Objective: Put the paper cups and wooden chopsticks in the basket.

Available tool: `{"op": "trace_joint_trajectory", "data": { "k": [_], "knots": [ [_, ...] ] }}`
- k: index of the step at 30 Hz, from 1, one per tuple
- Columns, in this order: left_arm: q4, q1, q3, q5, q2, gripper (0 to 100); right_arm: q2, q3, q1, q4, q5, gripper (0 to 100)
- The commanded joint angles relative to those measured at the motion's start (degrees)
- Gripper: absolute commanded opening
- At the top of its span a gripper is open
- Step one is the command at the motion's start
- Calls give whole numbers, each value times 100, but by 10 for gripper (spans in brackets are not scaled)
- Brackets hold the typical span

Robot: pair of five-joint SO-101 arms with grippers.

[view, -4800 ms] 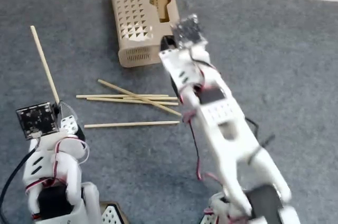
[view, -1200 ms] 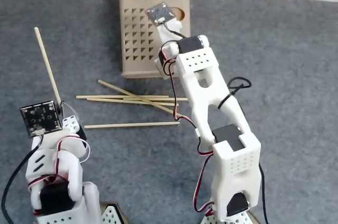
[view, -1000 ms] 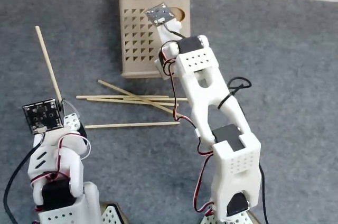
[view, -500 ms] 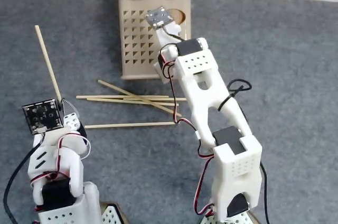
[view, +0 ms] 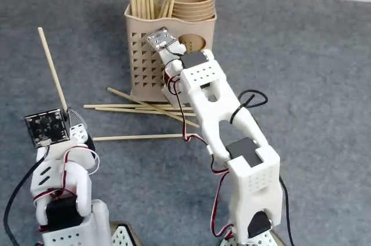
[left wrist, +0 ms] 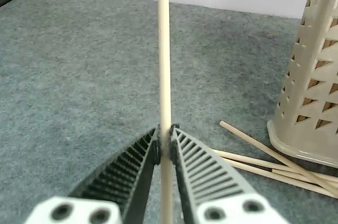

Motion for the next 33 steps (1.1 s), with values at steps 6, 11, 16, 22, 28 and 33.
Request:
{"op": "trace_joint_trajectory", "data": {
  "k": [6,11,16,22,28,33],
  "knots": [
    [-237,-75,40,-53,-31,8,286,312,-154,251,35,5],
    [-352,-75,101,-53,-31,8,286,312,-154,347,18,5],
    [-369,-75,101,-53,-22,8,224,760,-163,558,18,5],
    [-369,-75,101,-53,-22,8,-400,1182,-171,347,18,5],
    [-360,-75,101,-53,-22,8,-1314,2149,-163,-321,35,5],
    [-360,-75,101,-53,-22,8,-1815,2475,-154,-514,18,5]
  ]
}}
